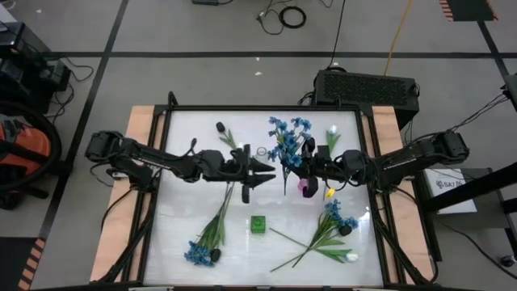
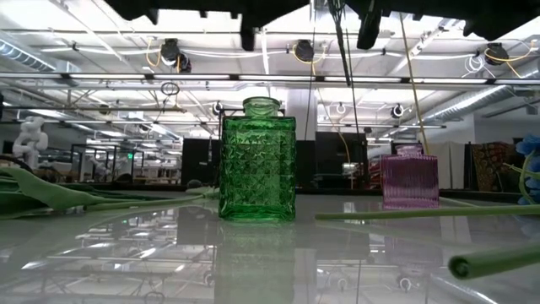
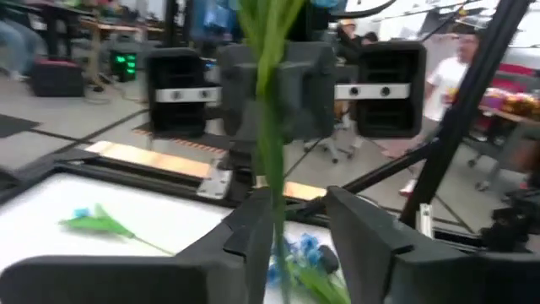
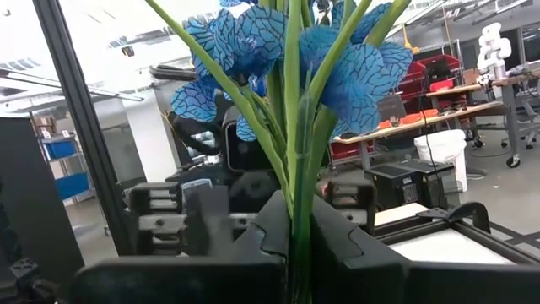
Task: Sort flowers into vase by color
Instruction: Put the top blue flowers into the transparent vase
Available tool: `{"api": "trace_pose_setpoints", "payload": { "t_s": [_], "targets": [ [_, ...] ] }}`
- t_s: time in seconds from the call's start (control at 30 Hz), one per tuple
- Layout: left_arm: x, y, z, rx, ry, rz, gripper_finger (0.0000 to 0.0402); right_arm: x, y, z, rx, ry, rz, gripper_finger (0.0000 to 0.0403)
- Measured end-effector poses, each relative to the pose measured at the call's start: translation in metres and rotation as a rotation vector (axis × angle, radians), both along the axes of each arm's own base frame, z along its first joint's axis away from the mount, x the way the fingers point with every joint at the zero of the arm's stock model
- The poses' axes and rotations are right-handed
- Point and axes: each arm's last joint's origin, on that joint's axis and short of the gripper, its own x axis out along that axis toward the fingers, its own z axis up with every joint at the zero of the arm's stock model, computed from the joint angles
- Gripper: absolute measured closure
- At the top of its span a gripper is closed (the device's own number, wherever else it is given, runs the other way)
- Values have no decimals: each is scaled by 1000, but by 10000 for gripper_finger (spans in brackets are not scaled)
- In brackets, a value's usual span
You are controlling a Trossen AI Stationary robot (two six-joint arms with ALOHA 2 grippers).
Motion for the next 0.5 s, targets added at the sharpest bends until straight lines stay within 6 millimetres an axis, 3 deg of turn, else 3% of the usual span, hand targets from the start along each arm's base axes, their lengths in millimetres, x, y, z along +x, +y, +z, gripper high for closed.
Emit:
{"api": "trace_pose_setpoints", "payload": {
  "t_s": [0.27, 0.5],
  "targets": [
    [25, 1, -7, 10, 20, 74, 150, 0, 2, 0, -1, -2, 11, 394],
    [30, 7, 1, 33, -1, 65, 132, 0, 2, -1, -17, 11, 7, 394]
  ]
}}
